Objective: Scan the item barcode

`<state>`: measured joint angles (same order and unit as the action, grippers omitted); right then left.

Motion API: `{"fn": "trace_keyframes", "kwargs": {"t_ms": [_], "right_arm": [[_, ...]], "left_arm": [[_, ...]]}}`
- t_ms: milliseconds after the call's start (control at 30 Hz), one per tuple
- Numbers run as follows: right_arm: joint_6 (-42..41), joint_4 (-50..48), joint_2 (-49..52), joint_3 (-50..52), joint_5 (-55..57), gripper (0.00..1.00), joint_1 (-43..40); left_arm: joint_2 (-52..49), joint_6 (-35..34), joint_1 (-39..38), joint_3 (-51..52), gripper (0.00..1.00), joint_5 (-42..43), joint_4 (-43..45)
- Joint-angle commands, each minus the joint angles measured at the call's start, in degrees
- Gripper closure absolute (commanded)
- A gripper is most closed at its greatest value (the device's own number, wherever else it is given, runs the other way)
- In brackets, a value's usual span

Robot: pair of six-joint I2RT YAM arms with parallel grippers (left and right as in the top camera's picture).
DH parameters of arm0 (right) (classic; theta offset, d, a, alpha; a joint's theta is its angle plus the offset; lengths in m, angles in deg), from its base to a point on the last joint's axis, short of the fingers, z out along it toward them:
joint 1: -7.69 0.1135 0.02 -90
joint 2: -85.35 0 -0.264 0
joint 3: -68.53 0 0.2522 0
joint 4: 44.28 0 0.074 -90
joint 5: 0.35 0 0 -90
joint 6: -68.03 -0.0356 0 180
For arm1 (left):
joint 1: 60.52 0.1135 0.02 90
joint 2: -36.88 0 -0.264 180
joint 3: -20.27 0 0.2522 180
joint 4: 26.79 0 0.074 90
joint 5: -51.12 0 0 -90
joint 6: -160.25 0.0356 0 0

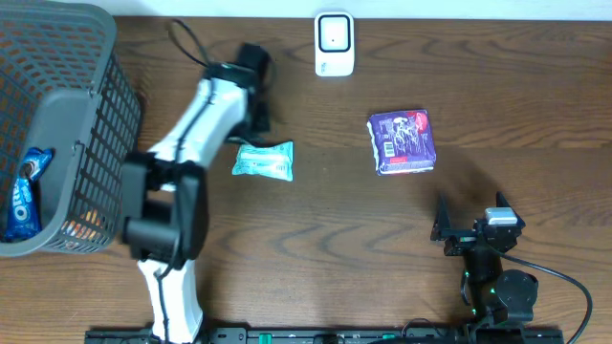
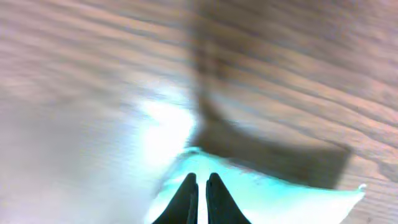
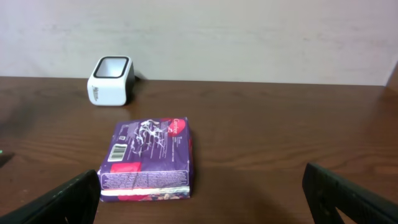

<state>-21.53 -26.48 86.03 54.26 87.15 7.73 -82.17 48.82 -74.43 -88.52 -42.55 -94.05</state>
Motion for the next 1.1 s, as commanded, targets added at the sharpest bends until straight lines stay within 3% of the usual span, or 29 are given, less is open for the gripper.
{"fn": "trace_keyframes", "kwargs": {"t_ms": [0,100,233,500,900,1067], "right_arm": [[-0.81,0.11,-0.26,0.2,0.48,0.01,-0.7],[-0.81,0.11,-0.26,0.2,0.48,0.01,-0.7],[-0.81,0.11,-0.26,0.2,0.48,0.01,-0.7],[-0.81,0.11,-0.26,0.2,0.48,0.01,-0.7],[-0.81,0.11,-0.26,0.2,0.48,0.01,-0.7],[-0.81,0.11,-0.26,0.2,0.48,0.01,-0.7]], "left_arm": [[5.38,-4.09,4.52,-2.01,0.92,-4.33,-5.9],[5.07,-4.61,6.34,-1.18,0.91,1.62,-10.36],[4.55,-4.61,6.38,3.39,0.88,6.69,-9.4],[3.19,-4.63,5.57,10.43,0.88,7.34,1.55],[3.19,-10.03,2.21,13.84,0.88,7.76,4.44],[3.19,-13.0,1.36,17.31,0.88,10.05,9.46]]}}
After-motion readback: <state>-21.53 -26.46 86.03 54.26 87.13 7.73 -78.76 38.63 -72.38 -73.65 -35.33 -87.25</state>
